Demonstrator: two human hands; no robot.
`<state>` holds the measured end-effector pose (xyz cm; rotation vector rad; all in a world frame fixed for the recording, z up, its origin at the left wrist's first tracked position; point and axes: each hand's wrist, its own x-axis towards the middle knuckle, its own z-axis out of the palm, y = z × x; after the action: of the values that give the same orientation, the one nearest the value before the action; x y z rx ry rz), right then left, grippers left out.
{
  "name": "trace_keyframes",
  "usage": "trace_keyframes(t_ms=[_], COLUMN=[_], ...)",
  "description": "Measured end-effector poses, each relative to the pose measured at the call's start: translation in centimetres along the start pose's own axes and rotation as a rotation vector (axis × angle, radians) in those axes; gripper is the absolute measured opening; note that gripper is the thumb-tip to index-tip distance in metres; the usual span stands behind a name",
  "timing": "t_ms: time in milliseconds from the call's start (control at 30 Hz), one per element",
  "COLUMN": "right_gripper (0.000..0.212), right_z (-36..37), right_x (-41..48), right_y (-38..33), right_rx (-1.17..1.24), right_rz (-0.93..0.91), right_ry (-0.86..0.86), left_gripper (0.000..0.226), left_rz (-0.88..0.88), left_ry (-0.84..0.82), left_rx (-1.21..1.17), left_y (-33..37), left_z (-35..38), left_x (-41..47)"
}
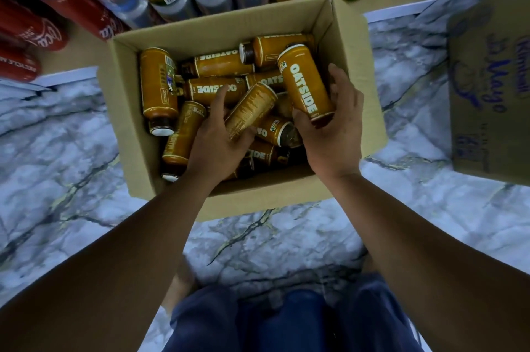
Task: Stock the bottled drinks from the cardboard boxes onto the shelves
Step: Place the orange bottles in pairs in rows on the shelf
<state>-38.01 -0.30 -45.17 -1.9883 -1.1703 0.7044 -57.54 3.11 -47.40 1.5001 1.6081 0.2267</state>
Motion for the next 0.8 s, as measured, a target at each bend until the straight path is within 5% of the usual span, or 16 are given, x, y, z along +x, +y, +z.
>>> trace_keyframes(t_ms=[433,800], right_gripper=[0.074,0.052], right_z=[-3.8,-16.0], right_x=[0.6,0.5], right_y=[-4.4,-20.1], right_rx=[0.133,0.201], right_rz=[0.007,-0.207], right_ry=[0.116,0.005], left_gripper=[0.081,0.055], left_rz=[0.061,0.217], left_ry=[0.403,0.441], left_rx=[-0.198,-0.336], left_y=[4.4,19.4], left_z=[-5.3,-17.6], left_x=[-3.4,-11.7])
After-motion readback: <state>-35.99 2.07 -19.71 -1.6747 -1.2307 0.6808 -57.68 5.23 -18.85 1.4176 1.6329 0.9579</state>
